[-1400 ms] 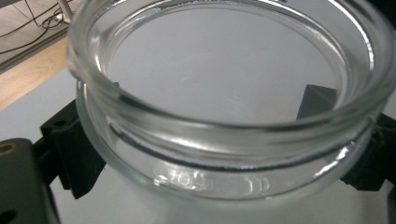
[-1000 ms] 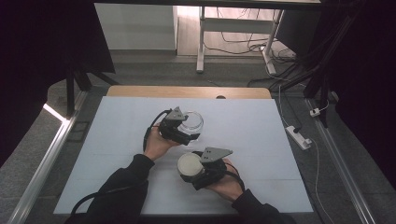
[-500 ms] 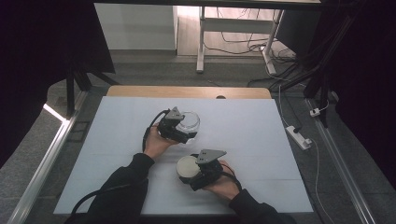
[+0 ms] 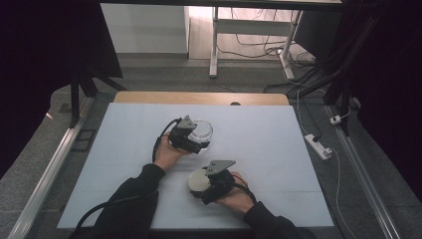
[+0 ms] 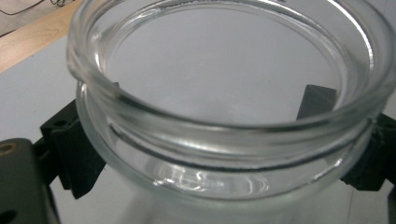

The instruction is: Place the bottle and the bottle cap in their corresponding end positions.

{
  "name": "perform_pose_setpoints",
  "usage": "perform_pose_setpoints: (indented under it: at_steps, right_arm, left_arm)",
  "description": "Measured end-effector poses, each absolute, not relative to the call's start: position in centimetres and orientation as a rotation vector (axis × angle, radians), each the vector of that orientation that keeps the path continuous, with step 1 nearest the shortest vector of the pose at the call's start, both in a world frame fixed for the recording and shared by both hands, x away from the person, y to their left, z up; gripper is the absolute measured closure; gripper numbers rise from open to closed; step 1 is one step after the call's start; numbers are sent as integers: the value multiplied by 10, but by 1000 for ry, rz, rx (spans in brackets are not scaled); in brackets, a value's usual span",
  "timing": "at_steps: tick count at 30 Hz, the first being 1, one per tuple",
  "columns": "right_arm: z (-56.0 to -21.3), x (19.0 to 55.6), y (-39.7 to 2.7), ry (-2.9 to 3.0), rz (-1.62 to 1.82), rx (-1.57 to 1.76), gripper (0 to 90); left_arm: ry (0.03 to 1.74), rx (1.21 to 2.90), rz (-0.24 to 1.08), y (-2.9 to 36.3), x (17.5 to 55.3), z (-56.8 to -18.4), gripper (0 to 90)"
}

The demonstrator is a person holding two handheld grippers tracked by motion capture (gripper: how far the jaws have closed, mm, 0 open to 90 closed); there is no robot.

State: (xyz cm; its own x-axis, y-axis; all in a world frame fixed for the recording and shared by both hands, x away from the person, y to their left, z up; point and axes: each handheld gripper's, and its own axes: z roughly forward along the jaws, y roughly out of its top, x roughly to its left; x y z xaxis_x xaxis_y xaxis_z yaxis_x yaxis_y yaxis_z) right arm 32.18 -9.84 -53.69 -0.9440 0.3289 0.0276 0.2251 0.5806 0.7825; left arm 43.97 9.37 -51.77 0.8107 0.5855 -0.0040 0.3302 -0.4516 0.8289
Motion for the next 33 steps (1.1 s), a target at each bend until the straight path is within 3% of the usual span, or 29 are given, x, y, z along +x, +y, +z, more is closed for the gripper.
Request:
perform_pose_setpoints:
  at_steps: [21, 27, 33]
  right_arm:
    - [-541, 322, -91, 2726, 1153, 478, 62]
    - [-540, 324, -92, 2727, 1177, 491, 19]
    - [-540, 324, -93, 2729, 1193, 488, 2]
  left_arm:
    - [676, 2062, 335, 97, 441, -521, 62]
    - [668, 2095, 324, 92, 441, -523, 0]
    - [671, 2072, 295, 95, 443, -522, 0]
